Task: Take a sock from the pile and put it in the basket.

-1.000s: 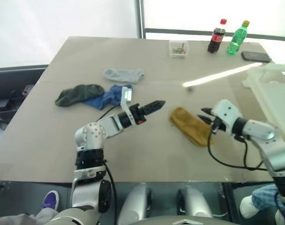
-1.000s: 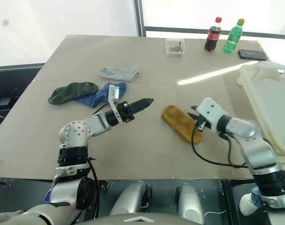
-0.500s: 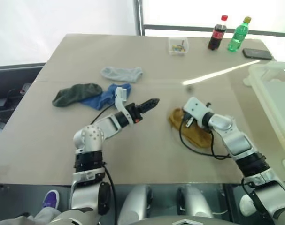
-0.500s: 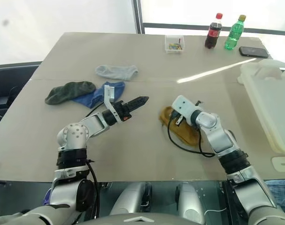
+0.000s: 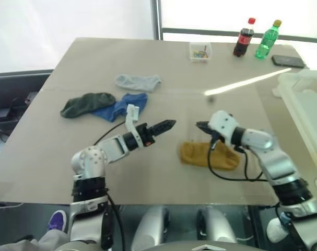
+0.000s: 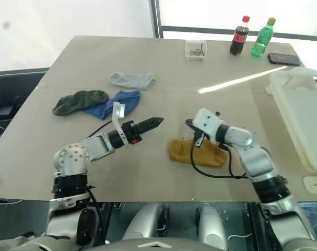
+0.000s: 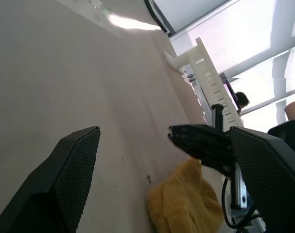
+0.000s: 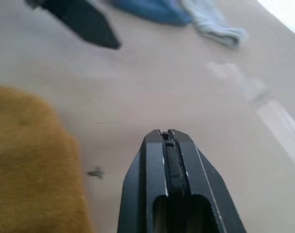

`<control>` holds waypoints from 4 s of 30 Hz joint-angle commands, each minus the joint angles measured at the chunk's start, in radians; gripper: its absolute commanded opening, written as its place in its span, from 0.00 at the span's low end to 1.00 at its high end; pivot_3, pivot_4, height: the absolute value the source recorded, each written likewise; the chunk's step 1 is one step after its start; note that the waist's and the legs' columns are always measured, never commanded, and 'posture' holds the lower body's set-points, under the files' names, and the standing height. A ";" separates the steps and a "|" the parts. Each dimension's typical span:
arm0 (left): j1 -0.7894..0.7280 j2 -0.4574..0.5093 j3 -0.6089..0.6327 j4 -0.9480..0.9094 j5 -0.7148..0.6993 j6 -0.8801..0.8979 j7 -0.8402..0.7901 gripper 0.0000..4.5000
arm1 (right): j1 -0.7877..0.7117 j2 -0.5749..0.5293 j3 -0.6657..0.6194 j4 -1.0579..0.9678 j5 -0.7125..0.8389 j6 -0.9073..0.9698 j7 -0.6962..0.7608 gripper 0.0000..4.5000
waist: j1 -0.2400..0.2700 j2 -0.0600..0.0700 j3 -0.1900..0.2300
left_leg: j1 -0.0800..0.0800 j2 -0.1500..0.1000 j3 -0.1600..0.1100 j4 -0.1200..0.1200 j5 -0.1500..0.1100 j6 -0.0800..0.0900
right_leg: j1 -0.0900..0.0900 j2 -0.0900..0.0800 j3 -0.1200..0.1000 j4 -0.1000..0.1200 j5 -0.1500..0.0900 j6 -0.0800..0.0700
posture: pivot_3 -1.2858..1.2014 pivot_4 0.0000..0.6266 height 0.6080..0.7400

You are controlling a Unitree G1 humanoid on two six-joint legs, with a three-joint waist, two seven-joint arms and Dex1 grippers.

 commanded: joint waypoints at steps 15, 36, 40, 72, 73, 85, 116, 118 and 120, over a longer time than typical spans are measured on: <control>-0.003 0.124 -0.100 0.006 -0.058 0.151 -0.172 1.00 | 0.409 -0.097 -0.153 -0.246 0.129 0.203 -0.064 0.01 | -0.005 0.000 0.000 | 0.002 0.001 0.003 0.000 -0.002 0.005 | 0.000 -0.001 0.002 0.001 -0.002 -0.004 | 0.52 0.24 0.91; -0.165 -0.051 -0.258 0.105 -0.051 0.245 -0.232 1.00 | 0.404 -0.106 -0.115 -0.175 0.098 0.137 -0.049 0.01 | -0.004 0.000 -0.001 | 0.004 0.001 0.003 0.001 -0.001 0.002 | 0.003 0.000 0.002 0.001 -0.002 -0.004 | 0.52 0.24 0.91; -0.196 -0.086 -0.300 0.126 -0.036 0.232 -0.278 1.00 | 0.402 -0.103 -0.121 -0.176 0.097 0.135 -0.054 0.01 | -0.004 0.000 -0.001 | 0.004 0.001 0.003 0.001 -0.001 0.002 | 0.003 0.001 0.003 0.001 -0.002 -0.004 | 0.52 0.24 0.91; -0.083 -0.054 -0.128 0.094 0.021 0.190 -0.116 1.00 | 0.363 -0.076 -0.081 -0.126 0.089 0.121 -0.058 0.01 | -0.003 0.000 -0.001 | 0.004 0.001 0.001 0.005 -0.003 0.005 | 0.003 0.000 0.003 0.001 -0.002 -0.004 | 0.52 0.24 0.91; -0.078 -0.055 -0.128 0.088 0.024 0.189 -0.107 1.00 | 0.361 -0.075 -0.080 -0.126 0.089 0.121 -0.059 0.01 | -0.004 0.000 -0.001 | 0.004 0.001 0.001 0.005 -0.003 0.005 | 0.003 0.000 0.004 0.002 -0.002 -0.004 | 0.52 0.24 0.91; -0.066 0.126 -0.087 0.023 -0.014 0.298 -0.122 1.00 | 0.376 -0.073 -0.068 -0.143 0.071 0.110 -0.073 0.01 | -0.006 0.000 -0.001 | 0.004 0.002 0.001 0.004 -0.003 0.005 | 0.003 0.000 0.005 0.002 -0.002 -0.004 | 0.52 0.24 0.91; -0.269 -0.241 -0.131 0.285 0.021 0.317 -0.123 1.00 | 0.412 -0.079 -0.073 -0.184 0.059 0.135 -0.090 0.01 | -0.004 0.000 -0.002 | 0.003 0.002 0.001 0.004 -0.003 0.005 | 0.003 0.001 0.003 0.002 -0.001 -0.001 | 0.52 0.24 0.91; -0.254 -0.195 -0.113 0.237 0.019 0.324 -0.110 1.00 | 0.414 -0.086 -0.077 -0.187 0.062 0.138 -0.088 0.01 | -0.005 0.000 -0.002 | 0.003 0.002 0.001 0.004 -0.003 0.005 | 0.003 0.001 0.003 0.002 -0.001 -0.001 | 0.52 0.24 0.91; -0.231 -0.140 -0.102 0.190 0.023 0.335 -0.094 1.00 | 0.414 -0.089 -0.076 -0.183 0.062 0.135 -0.087 0.01 | -0.007 0.000 -0.002 | 0.003 0.002 0.001 0.004 -0.003 0.005 | 0.003 0.001 0.004 0.002 -0.001 -0.001 | 0.52 0.24 0.91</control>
